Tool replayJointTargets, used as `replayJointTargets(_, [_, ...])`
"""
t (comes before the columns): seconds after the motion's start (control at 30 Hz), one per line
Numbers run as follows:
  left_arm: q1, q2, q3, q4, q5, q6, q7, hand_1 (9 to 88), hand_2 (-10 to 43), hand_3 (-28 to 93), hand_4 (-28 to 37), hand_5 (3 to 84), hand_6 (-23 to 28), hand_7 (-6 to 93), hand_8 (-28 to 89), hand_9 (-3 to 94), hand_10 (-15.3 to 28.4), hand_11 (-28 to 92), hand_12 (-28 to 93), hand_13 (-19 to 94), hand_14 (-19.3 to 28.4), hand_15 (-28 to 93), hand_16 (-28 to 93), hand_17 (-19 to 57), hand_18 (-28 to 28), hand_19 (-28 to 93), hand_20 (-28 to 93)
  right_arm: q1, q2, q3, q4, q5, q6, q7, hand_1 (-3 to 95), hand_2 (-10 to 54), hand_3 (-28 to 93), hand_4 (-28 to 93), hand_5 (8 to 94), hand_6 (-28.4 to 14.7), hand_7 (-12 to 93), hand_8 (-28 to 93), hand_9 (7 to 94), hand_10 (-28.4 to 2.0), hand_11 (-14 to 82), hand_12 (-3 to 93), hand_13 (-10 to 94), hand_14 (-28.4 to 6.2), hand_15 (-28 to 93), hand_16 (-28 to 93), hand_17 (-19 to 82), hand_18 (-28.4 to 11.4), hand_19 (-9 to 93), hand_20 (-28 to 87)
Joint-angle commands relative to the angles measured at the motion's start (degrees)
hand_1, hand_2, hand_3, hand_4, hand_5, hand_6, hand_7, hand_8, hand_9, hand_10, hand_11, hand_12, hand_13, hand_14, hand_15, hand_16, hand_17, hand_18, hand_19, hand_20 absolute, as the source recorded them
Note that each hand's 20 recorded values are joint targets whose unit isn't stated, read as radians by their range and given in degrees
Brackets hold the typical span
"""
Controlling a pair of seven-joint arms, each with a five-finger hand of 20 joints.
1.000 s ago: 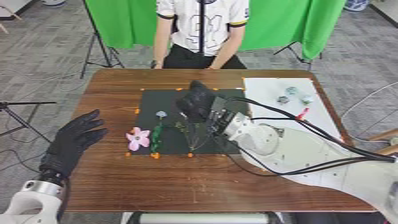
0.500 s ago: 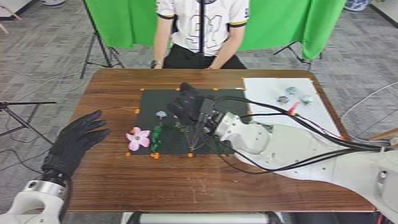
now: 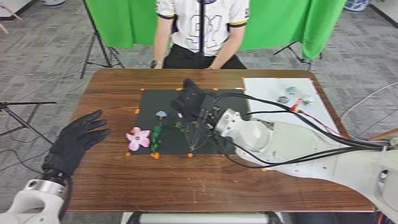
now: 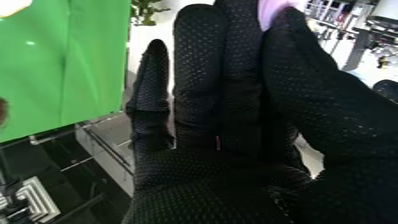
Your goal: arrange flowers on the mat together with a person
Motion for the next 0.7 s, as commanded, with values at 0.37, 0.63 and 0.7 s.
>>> replayJointTargets(0.37, [0.5, -0.33, 0.26, 0.28, 0.21, -0.39, -0.36, 25.6, -2.4, 69, -24.8, 33.2, 3.0, 23.2, -11, 29.9, 11.8, 28, 18, 28, 14.4, 50, -3, -6.3, 20.8, 51, 13, -5.2, 3.5, 9.7, -5.3, -1.2, -1.6, 1.1, 36.6, -9.5, 78, -28, 63.4, 4.8, 49, -6, 72.3, -5.9, 31.3, 33.7, 62, -2.2, 54, 28, 21, -13.8, 61, 42])
replayJointTargets(0.63, [1.4, -0.16, 0.03, -0.45, -0.44, 0.29, 0.77, 25.7, -2.3, 69, -24.8, 33.2, 3.0, 23.2, -11, 29.9, 11.8, 28, 18, 28, 14.3, 49, -3, -6.3, 20.7, 51, 13, -31.1, 11.8, 45.5, -17.3, 25.1, -8.4, -18.6, 30.7, -1.5, 87, -28, 58.1, 2.2, 41, -7, 61.5, -8.6, 33.5, 25.6, 52, -5.7, 52, 24, 20, -14.5, 61, 40])
replayJointTargets(0.7, [1.8, -0.46, -0.40, -0.97, -0.24, 0.29, 1.44, 25.7, -2.3, 69, -24.8, 33.2, 3.0, 23.2, -11, 29.9, 11.9, 28, 18, 28, 14.3, 50, -3, -6.3, 20.7, 51, 13, -39.1, 12.4, 54.8, -20.3, 28.0, -11.3, -19.8, 31.2, -1.4, 88, -28, 59.6, 1.3, 39, -6, 61.6, -10.0, 32.5, 25.0, 52, -6.1, 51, 23, 20, -14.8, 59, 39])
